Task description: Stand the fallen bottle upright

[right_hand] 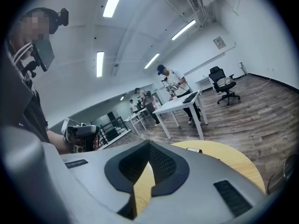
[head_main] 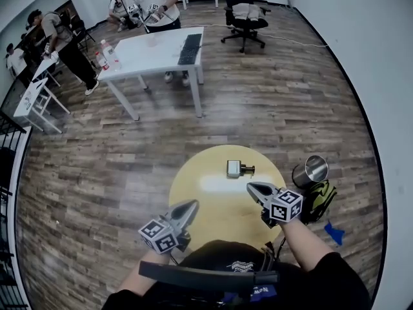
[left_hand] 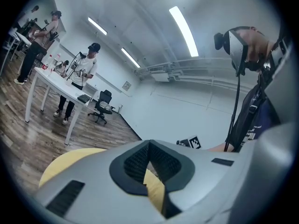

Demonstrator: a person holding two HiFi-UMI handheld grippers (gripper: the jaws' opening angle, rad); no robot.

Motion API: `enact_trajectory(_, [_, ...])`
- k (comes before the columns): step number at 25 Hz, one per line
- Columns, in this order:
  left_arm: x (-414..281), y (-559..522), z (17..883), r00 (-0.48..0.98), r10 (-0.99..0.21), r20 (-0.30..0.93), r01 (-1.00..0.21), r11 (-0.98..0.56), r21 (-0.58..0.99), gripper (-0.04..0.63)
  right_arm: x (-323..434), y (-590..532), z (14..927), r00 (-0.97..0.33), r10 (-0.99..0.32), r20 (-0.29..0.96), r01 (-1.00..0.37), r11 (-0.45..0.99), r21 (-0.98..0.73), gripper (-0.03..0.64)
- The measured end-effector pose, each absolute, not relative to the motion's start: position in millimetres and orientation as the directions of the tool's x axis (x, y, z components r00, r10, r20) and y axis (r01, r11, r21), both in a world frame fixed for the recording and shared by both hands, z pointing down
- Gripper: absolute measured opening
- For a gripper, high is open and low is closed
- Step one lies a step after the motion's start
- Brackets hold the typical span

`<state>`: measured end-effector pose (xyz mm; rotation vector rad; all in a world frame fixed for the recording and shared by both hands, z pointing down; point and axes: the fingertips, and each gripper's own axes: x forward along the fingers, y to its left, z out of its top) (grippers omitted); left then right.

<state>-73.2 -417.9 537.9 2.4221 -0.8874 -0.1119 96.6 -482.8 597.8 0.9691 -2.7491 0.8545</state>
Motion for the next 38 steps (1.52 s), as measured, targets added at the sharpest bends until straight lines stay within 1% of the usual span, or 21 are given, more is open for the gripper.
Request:
enact_trajectory(3, [-67.8,-422.4,541.0,0.771,-0.626,0.118,-0.584,-0.62,0.524,0.023,100.3,-491.0,610.0,-0.792,-0.546,0.273,-0.599,0.608,-0.521,0.0])
enact_trajectory(6, [-62.2,-425.0,546.2,0.773,-0.623,0.121,-0.583,-0.621,0.523,0.023,109.3,-498.6,628.2,-0.776,-0.565,0.28,-0.606,0.544,-0.581,0.005])
enact_trajectory(12, [-56.4,-436.7,571.5,0.793,-0.593,0.139,-0.565,-0.632,0.531,0.023,132.2,-527.2,691.0,-0.696,-0.652,0.3,-0.597,0.293,-0.747,0.014])
enact_trajectory(16, [-51.3,-451.3,587.2,0.804,-0.572,0.16,-0.556,-0.631,0.541,0.023,141.2,-552.8,730.2,-0.65,-0.706,0.281,-0.503,0.123,-0.855,0.084])
enact_trajectory(21, [-56.5,-465.0,608.0,0.813,-0.552,0.183,-0.551,-0.629,0.548,0.023,146.5,-589.5,770.8,-0.566,-0.795,0.217,-0.318,-0.033,-0.947,0.185])
enact_trajectory(23, [-61.7,-469.5,616.9,0.809,-0.558,0.182,-0.554,-0.625,0.55,0.023,151.0,-600.2,789.4,-0.528,-0.819,0.222,-0.279,-0.08,-0.957,0.207])
enact_trajectory(27, [-72.7,-476.9,625.7,0.807,-0.575,0.132,-0.543,-0.635,0.55,0.023,154.7,-614.6,821.1,-0.46,-0.846,0.268,-0.247,-0.168,-0.954,0.234])
enact_trajectory(31, [-78.4,-476.7,633.2,0.806,-0.563,0.183,-0.55,-0.597,0.584,0.023,154.8,-624.4,840.7,-0.401,-0.855,0.328,-0.233,-0.251,-0.94,0.241])
enact_trajectory(34, [-81.5,-484.4,635.7,0.81,-0.558,0.18,-0.542,-0.594,0.595,0.023,156.3,-632.1,855.9,-0.386,-0.837,0.389,-0.275,-0.298,-0.914,0.242])
enact_trajectory(38, [-86.3,-491.3,638.2,0.807,-0.564,0.175,-0.54,-0.587,0.603,0.023,155.3,-641.3,867.7,-0.384,-0.828,0.409,-0.268,-0.324,-0.907,0.243])
